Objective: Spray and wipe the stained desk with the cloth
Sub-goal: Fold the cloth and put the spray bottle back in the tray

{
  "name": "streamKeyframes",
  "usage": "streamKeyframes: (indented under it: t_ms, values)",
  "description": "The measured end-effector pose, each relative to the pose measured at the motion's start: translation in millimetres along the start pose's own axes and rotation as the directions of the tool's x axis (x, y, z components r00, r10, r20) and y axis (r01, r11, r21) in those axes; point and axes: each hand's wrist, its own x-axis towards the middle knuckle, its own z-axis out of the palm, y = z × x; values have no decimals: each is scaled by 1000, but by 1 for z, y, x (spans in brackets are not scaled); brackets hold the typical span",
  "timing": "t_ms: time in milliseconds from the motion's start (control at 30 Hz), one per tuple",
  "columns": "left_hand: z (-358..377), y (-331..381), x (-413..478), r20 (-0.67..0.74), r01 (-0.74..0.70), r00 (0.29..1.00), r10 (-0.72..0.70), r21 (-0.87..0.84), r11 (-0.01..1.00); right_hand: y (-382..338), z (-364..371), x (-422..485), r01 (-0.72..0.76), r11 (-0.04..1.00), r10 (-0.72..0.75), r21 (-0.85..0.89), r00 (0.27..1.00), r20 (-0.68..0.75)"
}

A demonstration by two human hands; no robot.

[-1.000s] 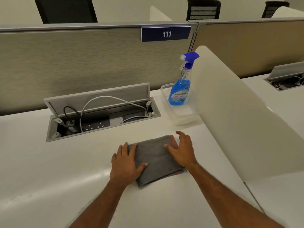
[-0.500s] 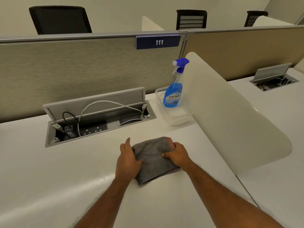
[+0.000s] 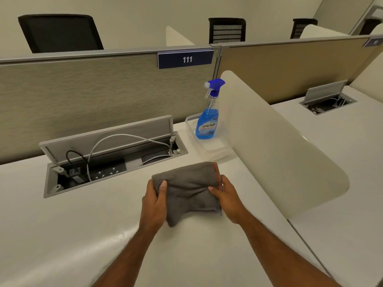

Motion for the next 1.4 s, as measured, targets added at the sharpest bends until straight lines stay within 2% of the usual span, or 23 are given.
streamKeyframes:
  t_ms: [200, 367, 467, 533, 633, 867, 1000, 1267, 1333, 1400]
  values:
    - [32, 29, 29, -77, 40, 996, -47, -86, 995, -39, -13, 25, 196, 976, -211, -98, 962, -176]
    - [59, 68, 73, 58, 68, 996, -60, -133, 989, -80, -45, 70, 231, 922, -312, -310, 917, -247]
    - [77, 84, 101, 121, 39, 992, -24, -124, 991, -104, -63, 98, 264, 840, -415, -475, 876, -246]
    - [92, 90, 118, 113, -37, 993, 43, -61, 997, -115, -70, 118, 276, 780, -451, -561, 870, -198]
    - [111, 93, 136, 118, -140, 984, 131, 74, 987, -120, -72, 143, 264, 750, -426, -607, 894, -137]
    - [129, 84, 166, 173, -264, 962, 211, 394, 880, -101, -69, 181, 222, 651, -383, -726, 922, -61]
    - [135, 80, 171, 197, -276, 959, 203, 492, 826, -95, -70, 192, 242, 565, -373, -789, 928, 17]
    - [148, 84, 189, 234, -276, 957, 168, 575, 770, -94, -68, 208, 280, 400, -370, -873, 920, 125]
    - [151, 85, 189, 258, -290, 953, 157, 637, 714, -91, -66, 211, 272, 328, -372, -905, 918, 141]
    - [155, 85, 188, 279, -317, 947, 156, 755, 573, -88, -64, 215, 253, 229, -377, -940, 913, 154]
